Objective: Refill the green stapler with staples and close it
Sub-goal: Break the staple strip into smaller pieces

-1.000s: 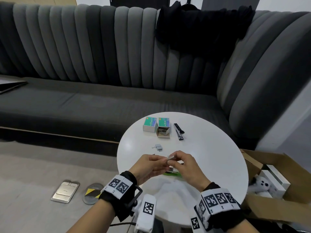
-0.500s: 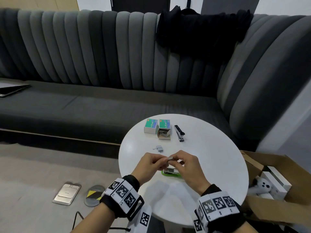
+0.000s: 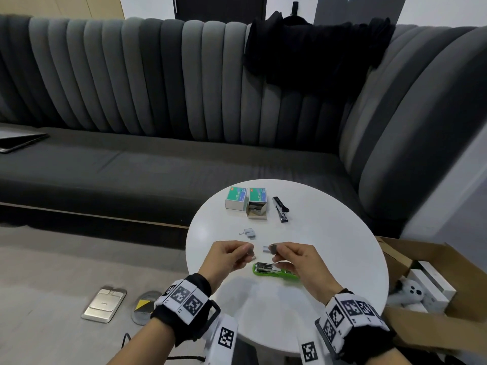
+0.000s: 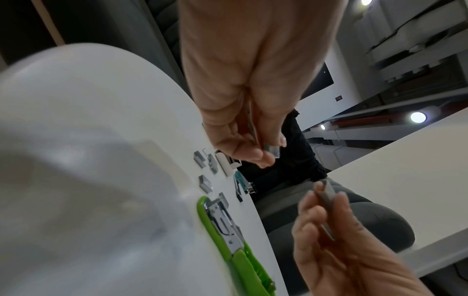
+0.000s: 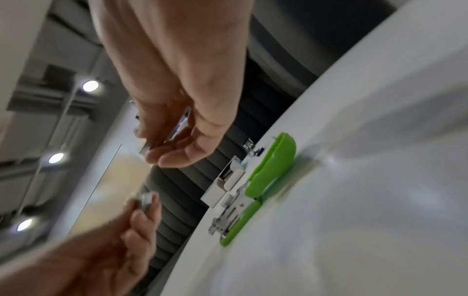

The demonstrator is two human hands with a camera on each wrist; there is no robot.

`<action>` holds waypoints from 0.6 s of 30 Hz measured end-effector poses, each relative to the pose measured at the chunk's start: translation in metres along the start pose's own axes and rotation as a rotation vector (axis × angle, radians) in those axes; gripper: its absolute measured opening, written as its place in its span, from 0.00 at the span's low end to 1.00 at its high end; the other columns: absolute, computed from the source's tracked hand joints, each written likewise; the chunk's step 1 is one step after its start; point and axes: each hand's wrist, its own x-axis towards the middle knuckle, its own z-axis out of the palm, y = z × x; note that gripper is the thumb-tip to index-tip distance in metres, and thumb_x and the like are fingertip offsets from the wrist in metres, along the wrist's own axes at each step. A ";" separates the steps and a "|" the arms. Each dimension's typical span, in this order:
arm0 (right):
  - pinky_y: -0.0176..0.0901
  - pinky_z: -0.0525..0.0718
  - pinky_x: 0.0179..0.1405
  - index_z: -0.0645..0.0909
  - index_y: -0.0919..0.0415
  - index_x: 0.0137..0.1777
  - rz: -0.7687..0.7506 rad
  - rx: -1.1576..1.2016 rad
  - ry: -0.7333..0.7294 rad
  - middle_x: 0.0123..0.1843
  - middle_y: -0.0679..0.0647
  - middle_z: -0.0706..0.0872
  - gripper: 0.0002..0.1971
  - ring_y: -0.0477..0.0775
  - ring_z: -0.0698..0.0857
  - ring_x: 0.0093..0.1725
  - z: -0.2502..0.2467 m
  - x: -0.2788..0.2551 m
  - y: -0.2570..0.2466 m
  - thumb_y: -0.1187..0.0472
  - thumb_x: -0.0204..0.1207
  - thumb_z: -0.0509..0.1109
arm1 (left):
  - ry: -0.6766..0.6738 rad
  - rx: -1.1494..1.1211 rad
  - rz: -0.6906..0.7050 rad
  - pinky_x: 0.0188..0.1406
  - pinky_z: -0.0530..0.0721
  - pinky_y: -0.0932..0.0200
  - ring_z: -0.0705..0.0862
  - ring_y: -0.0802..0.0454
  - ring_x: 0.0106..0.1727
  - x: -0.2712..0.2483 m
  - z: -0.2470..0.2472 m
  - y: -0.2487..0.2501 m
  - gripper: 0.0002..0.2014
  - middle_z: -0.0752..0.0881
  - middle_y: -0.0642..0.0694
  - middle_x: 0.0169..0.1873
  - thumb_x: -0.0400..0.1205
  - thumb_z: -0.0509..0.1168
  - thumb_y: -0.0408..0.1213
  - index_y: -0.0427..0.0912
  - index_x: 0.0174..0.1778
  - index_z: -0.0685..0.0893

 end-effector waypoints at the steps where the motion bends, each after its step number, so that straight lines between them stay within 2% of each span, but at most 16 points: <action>1: 0.30 0.86 0.34 0.87 0.64 0.40 0.022 0.064 0.002 0.35 0.52 0.87 0.11 0.41 0.85 0.30 -0.002 0.000 0.000 0.70 0.78 0.63 | 0.010 0.000 0.001 0.34 0.83 0.71 0.83 0.61 0.29 0.001 -0.002 -0.001 0.08 0.86 0.45 0.33 0.81 0.62 0.30 0.38 0.43 0.86; 7: 0.32 0.87 0.31 0.85 0.69 0.40 0.108 0.282 -0.001 0.32 0.55 0.87 0.08 0.45 0.86 0.29 -0.012 -0.001 -0.002 0.71 0.76 0.64 | 0.089 -0.013 -0.002 0.34 0.85 0.74 0.83 0.52 0.37 0.009 -0.013 -0.012 0.07 0.86 0.42 0.35 0.78 0.64 0.25 0.28 0.50 0.85; 11: 0.33 0.87 0.28 0.79 0.66 0.40 0.122 0.375 0.017 0.34 0.59 0.86 0.05 0.46 0.87 0.28 -0.015 0.000 -0.001 0.73 0.76 0.64 | 0.135 0.043 -0.011 0.39 0.86 0.69 0.85 0.50 0.40 0.014 -0.019 -0.019 0.09 0.87 0.41 0.38 0.76 0.67 0.25 0.29 0.51 0.84; 12: 0.34 0.87 0.29 0.79 0.65 0.43 0.126 0.392 0.014 0.35 0.58 0.87 0.04 0.47 0.87 0.29 -0.015 0.001 -0.001 0.73 0.75 0.65 | 0.144 0.063 -0.009 0.39 0.85 0.69 0.85 0.50 0.40 0.015 -0.020 -0.021 0.09 0.87 0.41 0.39 0.76 0.68 0.25 0.30 0.51 0.85; 15: 0.35 0.88 0.31 0.81 0.64 0.53 0.130 0.405 -0.009 0.36 0.58 0.88 0.10 0.48 0.87 0.31 -0.018 0.002 0.001 0.74 0.75 0.64 | 0.159 0.128 0.017 0.38 0.84 0.70 0.83 0.51 0.40 0.016 -0.021 -0.025 0.10 0.85 0.43 0.39 0.74 0.70 0.25 0.32 0.51 0.85; 18: 0.34 0.88 0.32 0.83 0.66 0.51 0.132 0.343 -0.011 0.37 0.58 0.88 0.10 0.48 0.88 0.31 -0.019 0.003 0.003 0.76 0.75 0.64 | 0.171 0.189 0.031 0.41 0.83 0.67 0.83 0.51 0.40 0.019 -0.022 -0.028 0.11 0.84 0.44 0.39 0.73 0.71 0.25 0.34 0.51 0.85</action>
